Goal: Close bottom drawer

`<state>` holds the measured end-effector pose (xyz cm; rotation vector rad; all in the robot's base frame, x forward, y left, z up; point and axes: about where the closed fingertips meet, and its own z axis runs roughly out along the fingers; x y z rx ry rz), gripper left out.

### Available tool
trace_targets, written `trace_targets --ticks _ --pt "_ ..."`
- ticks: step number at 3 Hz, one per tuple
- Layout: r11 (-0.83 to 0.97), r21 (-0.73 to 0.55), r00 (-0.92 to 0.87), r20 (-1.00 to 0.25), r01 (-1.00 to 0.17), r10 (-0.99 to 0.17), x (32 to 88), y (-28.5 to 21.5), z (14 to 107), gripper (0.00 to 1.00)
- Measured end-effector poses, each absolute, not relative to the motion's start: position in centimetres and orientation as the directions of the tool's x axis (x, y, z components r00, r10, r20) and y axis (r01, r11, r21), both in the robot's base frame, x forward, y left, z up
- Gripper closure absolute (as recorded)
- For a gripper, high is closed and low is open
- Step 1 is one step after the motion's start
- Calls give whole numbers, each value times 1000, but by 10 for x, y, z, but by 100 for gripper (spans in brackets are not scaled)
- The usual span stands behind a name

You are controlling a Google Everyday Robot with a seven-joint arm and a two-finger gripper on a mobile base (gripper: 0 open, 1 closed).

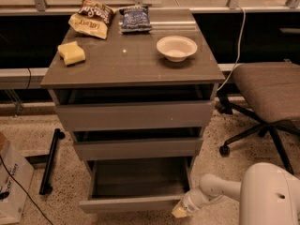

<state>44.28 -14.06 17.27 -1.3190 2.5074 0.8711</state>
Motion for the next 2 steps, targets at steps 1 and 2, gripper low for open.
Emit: trace_targets --ticks 1,2 --pt "381 395 -541 -476 -836 -693 475 -120 169 100" --pt "381 395 -541 -476 -836 -693 475 -120 169 100"
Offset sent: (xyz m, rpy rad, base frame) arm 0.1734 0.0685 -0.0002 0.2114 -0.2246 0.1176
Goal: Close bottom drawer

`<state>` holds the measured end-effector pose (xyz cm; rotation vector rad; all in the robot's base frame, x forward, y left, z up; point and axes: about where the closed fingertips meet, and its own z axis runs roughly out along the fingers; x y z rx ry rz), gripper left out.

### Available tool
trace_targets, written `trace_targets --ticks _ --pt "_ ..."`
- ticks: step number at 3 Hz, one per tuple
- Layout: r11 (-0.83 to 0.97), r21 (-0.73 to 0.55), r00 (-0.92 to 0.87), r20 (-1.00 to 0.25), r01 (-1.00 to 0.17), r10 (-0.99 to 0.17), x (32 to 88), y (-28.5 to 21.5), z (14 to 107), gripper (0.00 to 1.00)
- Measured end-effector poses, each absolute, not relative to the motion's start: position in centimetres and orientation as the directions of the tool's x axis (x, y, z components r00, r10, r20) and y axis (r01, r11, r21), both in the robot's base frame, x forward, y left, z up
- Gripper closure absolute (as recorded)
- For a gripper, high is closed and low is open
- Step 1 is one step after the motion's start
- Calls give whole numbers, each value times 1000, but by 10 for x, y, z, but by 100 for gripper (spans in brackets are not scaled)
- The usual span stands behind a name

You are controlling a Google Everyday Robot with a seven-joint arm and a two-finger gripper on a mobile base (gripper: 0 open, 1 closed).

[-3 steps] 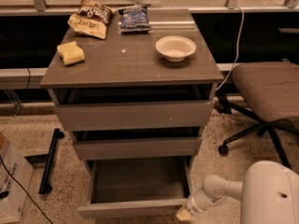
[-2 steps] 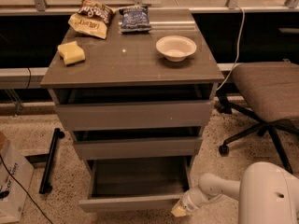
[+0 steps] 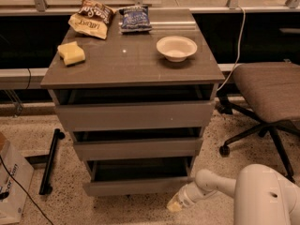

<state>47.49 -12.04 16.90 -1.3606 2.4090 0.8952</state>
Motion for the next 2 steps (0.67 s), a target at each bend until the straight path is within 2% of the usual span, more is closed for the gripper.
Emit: trace_targets --ticks 2 --pt "433 225 -480 -551 -873 -682 546 -123 171 100"
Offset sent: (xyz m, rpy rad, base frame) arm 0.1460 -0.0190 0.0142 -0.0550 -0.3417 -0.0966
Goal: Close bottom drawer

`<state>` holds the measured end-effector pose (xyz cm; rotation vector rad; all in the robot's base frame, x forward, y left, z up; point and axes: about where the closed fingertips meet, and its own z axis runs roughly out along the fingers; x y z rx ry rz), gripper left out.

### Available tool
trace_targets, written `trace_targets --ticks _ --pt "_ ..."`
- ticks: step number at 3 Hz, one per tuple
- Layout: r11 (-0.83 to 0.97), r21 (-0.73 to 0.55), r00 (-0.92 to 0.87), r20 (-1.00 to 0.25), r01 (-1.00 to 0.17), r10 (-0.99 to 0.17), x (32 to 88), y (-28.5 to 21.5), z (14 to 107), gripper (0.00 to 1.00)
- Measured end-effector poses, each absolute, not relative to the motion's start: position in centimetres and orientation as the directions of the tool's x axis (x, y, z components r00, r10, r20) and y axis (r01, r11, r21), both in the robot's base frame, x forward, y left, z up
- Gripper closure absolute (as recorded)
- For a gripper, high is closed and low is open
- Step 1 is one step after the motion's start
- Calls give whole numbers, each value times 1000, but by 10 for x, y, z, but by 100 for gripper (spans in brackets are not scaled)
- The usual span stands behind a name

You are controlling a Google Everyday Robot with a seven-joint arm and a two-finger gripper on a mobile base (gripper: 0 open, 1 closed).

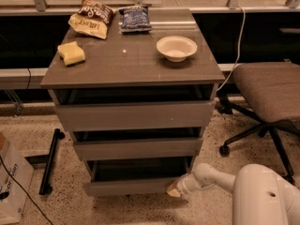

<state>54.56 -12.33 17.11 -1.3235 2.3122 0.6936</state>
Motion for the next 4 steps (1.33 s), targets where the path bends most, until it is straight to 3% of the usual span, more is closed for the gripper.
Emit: trace_targets --ticks 1,4 --pt "448 172 -457 -585 -877 -670 575 -126 174 100" --pt "470 98 -419 -636 -877 -648 606 -123 183 33"
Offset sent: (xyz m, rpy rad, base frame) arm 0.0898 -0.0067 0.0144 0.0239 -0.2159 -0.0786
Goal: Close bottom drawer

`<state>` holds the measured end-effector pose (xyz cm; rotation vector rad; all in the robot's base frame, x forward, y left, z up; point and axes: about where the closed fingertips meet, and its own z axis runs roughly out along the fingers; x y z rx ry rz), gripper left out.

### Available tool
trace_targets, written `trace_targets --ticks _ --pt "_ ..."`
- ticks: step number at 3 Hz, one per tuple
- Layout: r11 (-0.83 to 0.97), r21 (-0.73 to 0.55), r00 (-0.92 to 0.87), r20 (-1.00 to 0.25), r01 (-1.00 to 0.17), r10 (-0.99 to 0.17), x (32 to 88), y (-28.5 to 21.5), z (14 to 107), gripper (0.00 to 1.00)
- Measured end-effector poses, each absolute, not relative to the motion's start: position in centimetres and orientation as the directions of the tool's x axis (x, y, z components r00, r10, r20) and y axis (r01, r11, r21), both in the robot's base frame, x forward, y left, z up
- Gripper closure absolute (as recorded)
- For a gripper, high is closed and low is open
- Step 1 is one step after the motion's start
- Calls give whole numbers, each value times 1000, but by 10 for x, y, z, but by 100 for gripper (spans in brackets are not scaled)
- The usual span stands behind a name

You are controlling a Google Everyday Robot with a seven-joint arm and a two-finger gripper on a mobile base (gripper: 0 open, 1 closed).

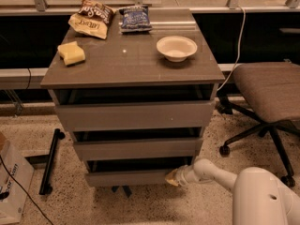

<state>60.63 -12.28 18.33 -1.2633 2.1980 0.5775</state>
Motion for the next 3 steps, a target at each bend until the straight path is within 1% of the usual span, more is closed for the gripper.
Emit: trace_targets --ticks 1,2,3 --pt "468 102 -419 -636 -878 -648 605 -121 182 10" --pt "466 104 -419 -636 -879 -648 604 -119 181 0" --pt "466 104 -419 -636 -879 -648 604 -119 181 0"
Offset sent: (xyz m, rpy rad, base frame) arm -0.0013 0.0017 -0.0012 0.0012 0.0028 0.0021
